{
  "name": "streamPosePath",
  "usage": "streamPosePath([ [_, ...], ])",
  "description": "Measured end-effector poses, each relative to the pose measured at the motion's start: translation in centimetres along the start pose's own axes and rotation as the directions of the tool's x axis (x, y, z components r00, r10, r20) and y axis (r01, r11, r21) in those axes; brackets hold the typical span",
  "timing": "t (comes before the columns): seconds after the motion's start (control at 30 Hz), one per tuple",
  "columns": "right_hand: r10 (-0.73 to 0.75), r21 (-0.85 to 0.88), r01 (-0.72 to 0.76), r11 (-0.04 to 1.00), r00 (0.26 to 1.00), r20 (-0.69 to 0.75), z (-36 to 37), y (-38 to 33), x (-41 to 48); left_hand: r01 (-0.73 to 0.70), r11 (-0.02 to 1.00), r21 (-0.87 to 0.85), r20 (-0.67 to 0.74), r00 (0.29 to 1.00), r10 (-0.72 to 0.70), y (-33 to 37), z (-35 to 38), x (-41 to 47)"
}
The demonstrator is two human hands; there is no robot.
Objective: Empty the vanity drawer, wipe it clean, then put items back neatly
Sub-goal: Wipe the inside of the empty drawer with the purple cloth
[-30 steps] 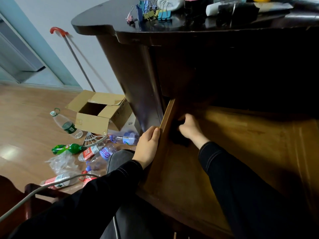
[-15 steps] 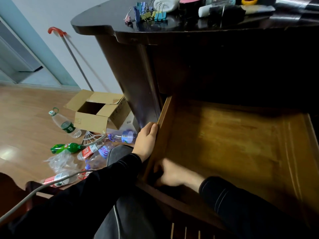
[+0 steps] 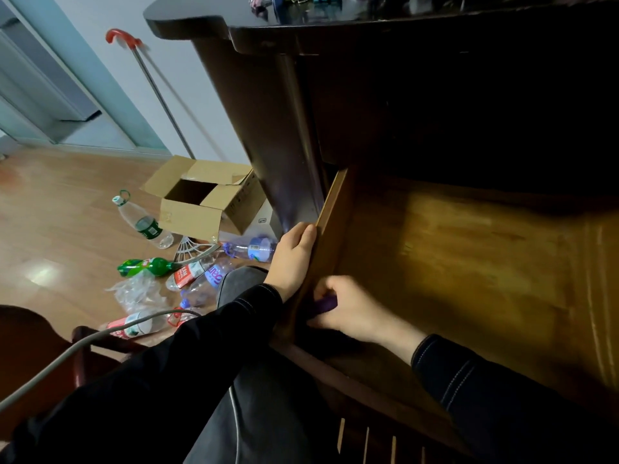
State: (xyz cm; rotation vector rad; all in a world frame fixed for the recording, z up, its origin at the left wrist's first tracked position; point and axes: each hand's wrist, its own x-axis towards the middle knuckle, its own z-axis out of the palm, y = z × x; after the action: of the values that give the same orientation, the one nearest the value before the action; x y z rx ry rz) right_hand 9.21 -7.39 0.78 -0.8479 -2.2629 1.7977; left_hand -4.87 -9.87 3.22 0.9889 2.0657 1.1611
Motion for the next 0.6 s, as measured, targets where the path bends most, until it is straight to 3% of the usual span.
streamPosePath([
  [0.13,-0.007,-0.122,-0.009,0.993,0.992,-0.126,-0.9,0.5,0.4,0.004,1.000,-0.004,-0.022,1.000,-0.004,-0.2,0.0,0.0],
  [0.37,0.025,0.091,-0.031,0.995,0.997,0.066,-1.8,0.7,-0.8,-0.132,0.986,0.102,0.005,0.991,0.133,-0.9,-0.2,0.1],
  [0.6,0.033,-0.162,0.008,0.987,0.968,0.249,0.3,1.8,-1.1,-0.163,0.977,0.136,-0.019,0.986,0.167,-1.6,-0.1,0.6],
])
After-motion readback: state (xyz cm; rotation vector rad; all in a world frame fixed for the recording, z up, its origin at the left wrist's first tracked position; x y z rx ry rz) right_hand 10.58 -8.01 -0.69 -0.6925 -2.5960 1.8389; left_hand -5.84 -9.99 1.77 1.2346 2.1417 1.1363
